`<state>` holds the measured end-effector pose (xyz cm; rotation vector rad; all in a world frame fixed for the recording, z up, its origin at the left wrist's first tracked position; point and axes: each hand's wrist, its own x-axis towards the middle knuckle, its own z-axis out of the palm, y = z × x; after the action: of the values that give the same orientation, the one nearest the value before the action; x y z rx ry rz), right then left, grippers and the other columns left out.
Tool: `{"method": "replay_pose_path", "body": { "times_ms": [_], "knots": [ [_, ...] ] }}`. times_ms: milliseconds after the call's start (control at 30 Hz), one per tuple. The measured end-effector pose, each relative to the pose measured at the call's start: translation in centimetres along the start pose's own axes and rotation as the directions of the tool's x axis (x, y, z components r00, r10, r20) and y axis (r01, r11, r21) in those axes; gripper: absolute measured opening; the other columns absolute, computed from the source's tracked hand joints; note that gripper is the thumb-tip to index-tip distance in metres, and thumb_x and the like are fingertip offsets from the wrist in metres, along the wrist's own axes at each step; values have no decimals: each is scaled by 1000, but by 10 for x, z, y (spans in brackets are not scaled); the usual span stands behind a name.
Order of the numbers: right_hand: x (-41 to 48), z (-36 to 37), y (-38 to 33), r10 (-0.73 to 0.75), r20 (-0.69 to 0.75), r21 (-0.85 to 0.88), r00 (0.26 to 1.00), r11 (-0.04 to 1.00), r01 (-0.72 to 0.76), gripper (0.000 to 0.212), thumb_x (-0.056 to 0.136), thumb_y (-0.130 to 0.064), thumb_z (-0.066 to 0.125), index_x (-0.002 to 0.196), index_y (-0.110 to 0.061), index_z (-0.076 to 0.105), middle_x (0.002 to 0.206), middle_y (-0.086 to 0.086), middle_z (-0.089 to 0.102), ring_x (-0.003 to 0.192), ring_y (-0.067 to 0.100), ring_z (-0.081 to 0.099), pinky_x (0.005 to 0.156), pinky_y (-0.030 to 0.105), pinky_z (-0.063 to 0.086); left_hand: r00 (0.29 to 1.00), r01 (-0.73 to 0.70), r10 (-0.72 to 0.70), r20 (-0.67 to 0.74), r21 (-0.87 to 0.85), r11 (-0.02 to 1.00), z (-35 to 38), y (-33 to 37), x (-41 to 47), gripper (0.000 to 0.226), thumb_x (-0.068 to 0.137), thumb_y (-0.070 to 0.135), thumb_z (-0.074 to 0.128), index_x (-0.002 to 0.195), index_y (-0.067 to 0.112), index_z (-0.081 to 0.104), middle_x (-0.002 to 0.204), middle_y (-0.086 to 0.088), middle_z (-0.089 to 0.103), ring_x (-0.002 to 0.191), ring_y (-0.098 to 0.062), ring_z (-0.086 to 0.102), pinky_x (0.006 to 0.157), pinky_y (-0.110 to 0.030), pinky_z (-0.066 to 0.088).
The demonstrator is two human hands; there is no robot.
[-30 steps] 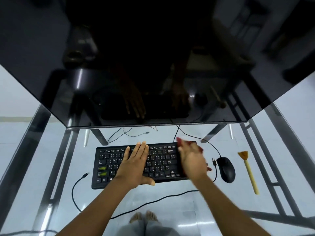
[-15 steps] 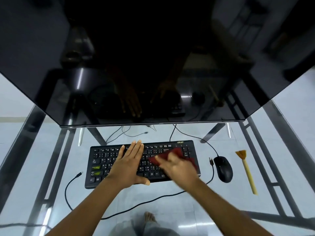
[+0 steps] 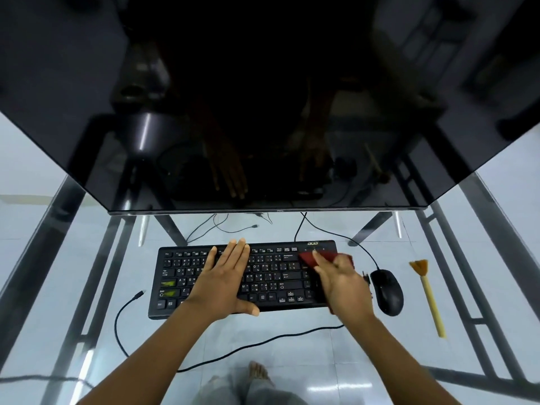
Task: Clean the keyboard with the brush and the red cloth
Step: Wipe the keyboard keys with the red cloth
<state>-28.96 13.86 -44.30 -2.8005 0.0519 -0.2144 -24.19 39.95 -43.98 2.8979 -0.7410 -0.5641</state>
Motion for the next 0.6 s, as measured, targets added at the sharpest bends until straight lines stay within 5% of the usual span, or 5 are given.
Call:
{"method": "replay_pose_path", "body": {
  "times_ms": [133, 233, 333, 433, 600],
  "knots": [
    [-40, 15, -29, -289, 268, 92, 919, 957, 274, 32, 90, -46, 52, 121, -38, 59, 75, -5, 52, 45, 10, 49, 33, 25, 45, 1000, 5, -5, 16, 3, 1000, 1, 2, -2, 134, 63, 84, 54, 149, 12, -19, 155, -2, -29, 142, -19, -28, 117, -45, -13],
    [-27, 4, -9, -173, 210, 109, 962, 982, 153, 28, 95, -49, 41, 115, -44, 60, 90, -10, 59, 68, 4, 53, 57, 25, 51, 1000, 7, -7, 8, -3, 1000, 1, 3, 0, 134, 63, 84, 54, 150, 12, -18, 155, -1, -29, 142, -18, -27, 117, -45, -14],
    [-22, 7, -11, -85, 64, 145, 994, 987, 75, 30, 87, -35, 65, 116, -37, 66, 76, -10, 45, 44, 5, 39, 35, 22, 49, 1000, 16, -16, 12, 3, 1000, 1, 0, -1, 134, 63, 84, 55, 150, 12, -17, 156, -2, -28, 143, -18, -27, 117, -46, -13],
    [-46, 24, -37, -298, 252, 105, 921, 954, 280, 42, 82, -36, 69, 123, -39, 60, 77, -9, 47, 41, 6, 41, 32, 20, 45, 1000, 19, -18, 15, -1, 1000, 1, 0, -3, 134, 63, 83, 55, 150, 11, -17, 156, -3, -27, 143, -19, -26, 117, -46, -13],
    [-16, -2, 4, 91, 6, 122, 996, 988, -91, 29, 92, -36, 57, 120, -35, 65, 88, -4, 59, 51, 12, 56, 48, 27, 56, 1000, 7, -7, 16, 1, 1000, -4, 4, 5, 134, 64, 83, 55, 149, 12, -18, 157, -3, -26, 143, -19, -26, 118, -48, -9]
  ]
}}
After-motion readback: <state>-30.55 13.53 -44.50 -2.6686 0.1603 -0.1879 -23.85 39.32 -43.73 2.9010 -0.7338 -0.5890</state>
